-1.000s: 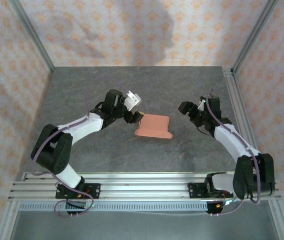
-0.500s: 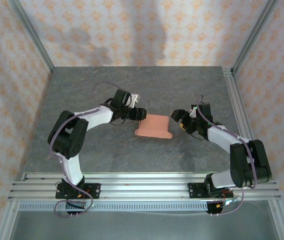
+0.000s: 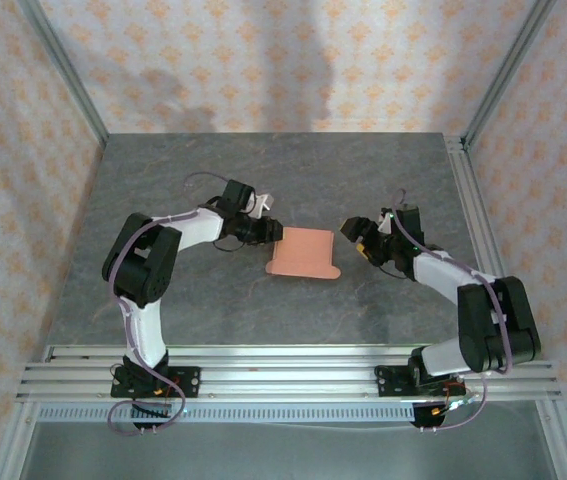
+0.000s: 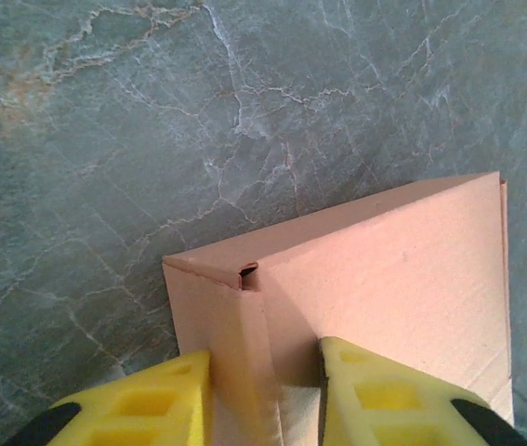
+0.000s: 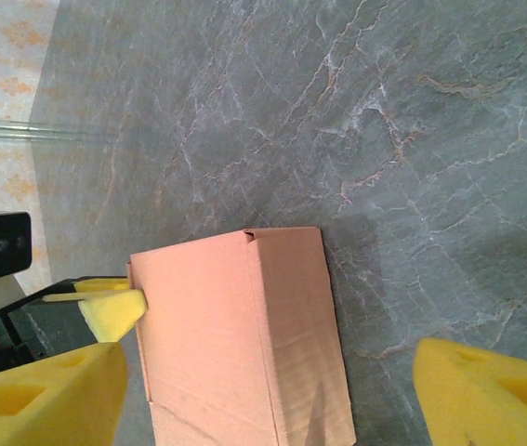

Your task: Fold the paper box

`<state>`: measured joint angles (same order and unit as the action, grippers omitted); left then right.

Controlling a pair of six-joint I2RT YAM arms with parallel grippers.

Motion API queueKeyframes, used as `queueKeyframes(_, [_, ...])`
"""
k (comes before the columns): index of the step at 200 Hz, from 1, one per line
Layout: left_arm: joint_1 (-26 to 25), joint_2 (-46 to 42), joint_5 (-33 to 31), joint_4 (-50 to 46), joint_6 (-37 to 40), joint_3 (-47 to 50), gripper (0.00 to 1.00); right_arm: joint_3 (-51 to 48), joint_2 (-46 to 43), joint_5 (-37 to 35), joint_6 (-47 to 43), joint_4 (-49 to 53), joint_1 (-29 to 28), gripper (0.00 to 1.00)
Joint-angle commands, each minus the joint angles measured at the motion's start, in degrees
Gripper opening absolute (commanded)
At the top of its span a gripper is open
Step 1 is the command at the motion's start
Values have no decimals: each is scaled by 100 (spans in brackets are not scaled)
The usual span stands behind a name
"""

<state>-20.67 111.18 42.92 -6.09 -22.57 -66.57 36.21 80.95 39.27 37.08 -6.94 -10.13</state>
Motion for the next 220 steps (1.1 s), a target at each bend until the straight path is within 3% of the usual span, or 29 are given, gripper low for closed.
queueKeyframes(1, [108,220,299,116,-176,156,30,-43,140,130,132,-331,-66,80])
queueKeyframes(44, [401,406,835,601,-370,340,25,7,380,226,242,-548,-190,80])
queueKeyframes(102, [639,902,1545,507,-169,103,22,45,714,363,416,-981,-307,81])
queueKeyframes(154, [782,1064,1685,226,95,-23,20,82,1220,883,826,-1822,-340,82])
queueKeyframes(220, [837,1166,1678,257,80,-23,20,239,1720,1289,1210,-2742,-577,75])
